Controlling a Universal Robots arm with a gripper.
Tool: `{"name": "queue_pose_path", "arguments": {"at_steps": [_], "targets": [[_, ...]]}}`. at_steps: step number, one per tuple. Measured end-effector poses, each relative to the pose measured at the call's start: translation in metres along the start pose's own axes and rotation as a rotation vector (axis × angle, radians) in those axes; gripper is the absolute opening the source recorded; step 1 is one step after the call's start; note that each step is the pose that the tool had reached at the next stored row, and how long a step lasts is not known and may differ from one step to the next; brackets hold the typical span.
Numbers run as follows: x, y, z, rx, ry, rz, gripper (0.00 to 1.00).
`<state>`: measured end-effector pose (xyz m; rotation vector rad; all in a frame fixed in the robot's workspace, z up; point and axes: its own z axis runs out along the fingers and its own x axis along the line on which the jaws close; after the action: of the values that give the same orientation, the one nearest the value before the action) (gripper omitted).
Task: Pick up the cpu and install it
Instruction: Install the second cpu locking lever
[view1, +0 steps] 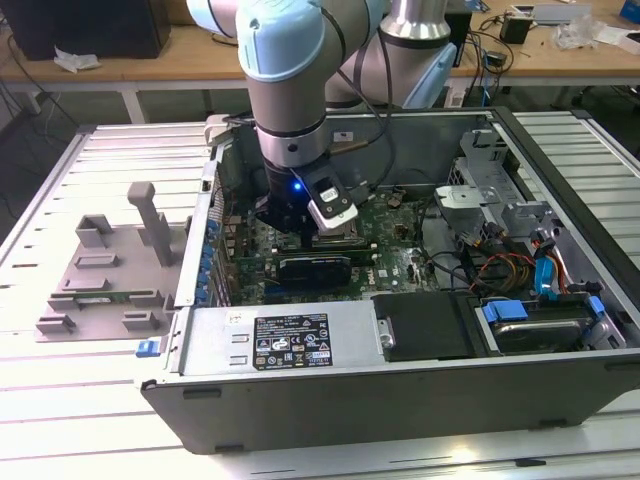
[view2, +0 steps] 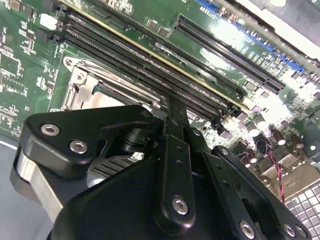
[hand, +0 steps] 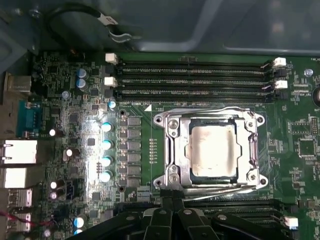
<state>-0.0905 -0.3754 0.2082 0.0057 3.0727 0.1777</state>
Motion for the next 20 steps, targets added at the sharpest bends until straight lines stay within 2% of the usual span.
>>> {"name": "queue_pose_path", "arguments": {"at_steps": [1,3,7,9,12,16,17,19,20], "targets": [[0.0005,-0.0003,0.0007,-0.0069,-0.0001,0.001,0.11],[0.0017,-0.0013,0.0027,-0.027,-0.0003,0.003,0.11],[0.0014,-0.0064,0.0024,-0.0302,0.0001,0.01,0.11],[0.0014,-0.0077,0.0023,-0.0416,0.0001,0.01,0.11],[0.0014,-0.0108,0.0022,-0.0626,0.0001,0.012,0.11],[0.0015,-0.0139,0.0034,-0.0991,-0.0001,0.014,0.11],[0.0015,-0.014,0.0035,-0.1123,-0.0002,0.015,0.11],[0.0015,-0.0144,0.0043,-0.1324,-0.0005,0.016,0.11],[0.0016,-0.0145,0.0046,-0.1384,-0.0006,0.016,0.11]]}}
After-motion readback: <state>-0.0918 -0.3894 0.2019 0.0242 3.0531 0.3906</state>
